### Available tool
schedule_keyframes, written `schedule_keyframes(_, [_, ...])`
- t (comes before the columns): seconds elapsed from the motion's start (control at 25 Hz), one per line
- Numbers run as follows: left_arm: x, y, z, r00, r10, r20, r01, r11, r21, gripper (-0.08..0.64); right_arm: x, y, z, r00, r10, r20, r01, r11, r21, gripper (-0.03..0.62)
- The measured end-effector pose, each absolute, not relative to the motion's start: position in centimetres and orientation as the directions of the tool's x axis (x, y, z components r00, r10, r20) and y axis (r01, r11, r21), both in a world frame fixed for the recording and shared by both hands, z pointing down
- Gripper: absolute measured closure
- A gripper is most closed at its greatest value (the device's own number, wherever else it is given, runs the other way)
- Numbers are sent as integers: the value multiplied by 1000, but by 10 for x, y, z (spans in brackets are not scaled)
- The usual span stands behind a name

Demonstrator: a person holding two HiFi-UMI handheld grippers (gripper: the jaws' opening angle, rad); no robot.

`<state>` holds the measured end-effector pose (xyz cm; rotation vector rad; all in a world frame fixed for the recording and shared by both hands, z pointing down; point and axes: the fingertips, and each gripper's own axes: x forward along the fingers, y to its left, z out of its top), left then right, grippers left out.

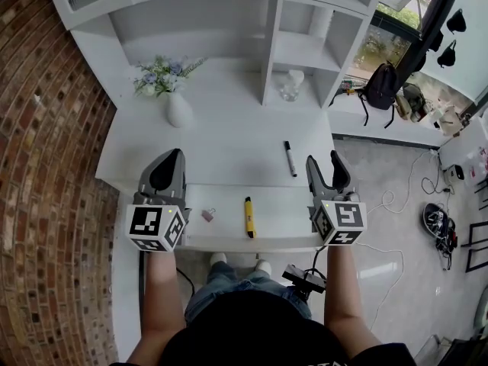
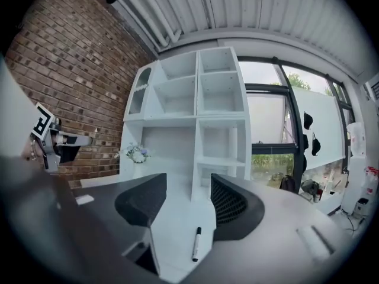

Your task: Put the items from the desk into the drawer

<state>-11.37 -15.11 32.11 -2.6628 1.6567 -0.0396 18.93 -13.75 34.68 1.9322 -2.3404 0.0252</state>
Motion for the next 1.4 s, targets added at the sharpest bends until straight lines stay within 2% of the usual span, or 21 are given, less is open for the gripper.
schedule_keyframes(0.16, [-113,-154,327,438,-898,32,-898,-439,-12,555,191,-168,404,-206,-942,264,-975,222,29,368])
schedule_keyframes(0.36, [-109,-158,334,437,-898,56,-899,-438,-7,555,201,-200,483,-232,-817,528,-970,232,-67,365])
schedule_keyframes(0.56, [-106,-162,343,433,-897,86,-900,-435,-10,557,206,-229,542,-243,-684,688,-969,203,-139,370])
schedule_keyframes(0.72, [-102,-165,351,431,-896,104,-901,-434,-8,555,206,-244,574,-242,-607,757,-969,190,-157,394])
schedule_keyframes(0.92, [-96,-170,349,433,-895,102,-900,-436,-5,557,209,-262,602,-206,-504,839,-975,180,-131,396])
schedule_keyframes(1.16, [-93,-169,345,434,-896,97,-900,-436,-2,555,205,-263,631,-175,-340,924,-984,90,-153,400])
schedule_keyframes(1.4, [-103,-164,353,412,-902,128,-909,-417,-15,555,212,-266,650,-92,-345,934,-993,97,-62,436])
